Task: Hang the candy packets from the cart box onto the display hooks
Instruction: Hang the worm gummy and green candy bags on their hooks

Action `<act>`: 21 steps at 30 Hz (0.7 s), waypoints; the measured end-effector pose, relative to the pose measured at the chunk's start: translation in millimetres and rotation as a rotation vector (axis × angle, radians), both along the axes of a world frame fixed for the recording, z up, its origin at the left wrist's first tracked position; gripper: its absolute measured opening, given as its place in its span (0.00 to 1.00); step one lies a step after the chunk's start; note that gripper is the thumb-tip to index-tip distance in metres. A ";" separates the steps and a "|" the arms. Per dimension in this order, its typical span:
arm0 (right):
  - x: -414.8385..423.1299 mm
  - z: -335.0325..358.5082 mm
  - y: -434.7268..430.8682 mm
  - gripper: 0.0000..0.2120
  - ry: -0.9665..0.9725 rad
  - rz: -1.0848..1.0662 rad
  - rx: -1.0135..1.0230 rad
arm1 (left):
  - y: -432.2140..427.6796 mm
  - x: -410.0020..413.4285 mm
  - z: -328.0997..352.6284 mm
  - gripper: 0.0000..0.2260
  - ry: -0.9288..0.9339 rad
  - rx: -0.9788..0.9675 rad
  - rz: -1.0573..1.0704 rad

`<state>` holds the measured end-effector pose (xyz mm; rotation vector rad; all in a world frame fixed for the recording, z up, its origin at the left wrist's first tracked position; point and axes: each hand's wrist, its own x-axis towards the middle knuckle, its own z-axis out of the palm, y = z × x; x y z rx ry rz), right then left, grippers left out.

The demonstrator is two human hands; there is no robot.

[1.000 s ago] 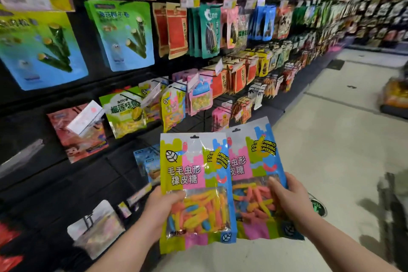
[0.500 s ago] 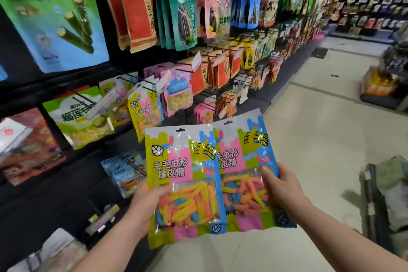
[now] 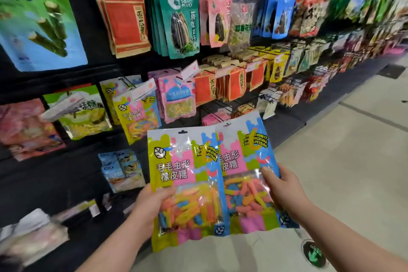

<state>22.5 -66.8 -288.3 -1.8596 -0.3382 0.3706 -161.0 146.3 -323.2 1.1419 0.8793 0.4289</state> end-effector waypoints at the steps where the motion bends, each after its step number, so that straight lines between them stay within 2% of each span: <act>1: 8.1 -2.4 2.9 0.08 0.003 0.033 -0.003 | -2.8 0.9 1.2 0.10 0.008 -0.007 0.025; 8: 41.0 -25.0 64.7 0.06 0.080 0.189 0.005 | 20.3 -12.4 -8.9 0.12 0.065 -0.008 0.223; 15: 59.3 -35.5 144.9 0.05 0.075 0.324 -0.049 | 68.5 -18.9 -11.4 0.07 0.036 0.032 0.374; 21: 71.1 -42.9 208.8 0.10 0.026 0.394 -0.039 | 111.6 -26.2 -14.4 0.10 0.071 0.021 0.439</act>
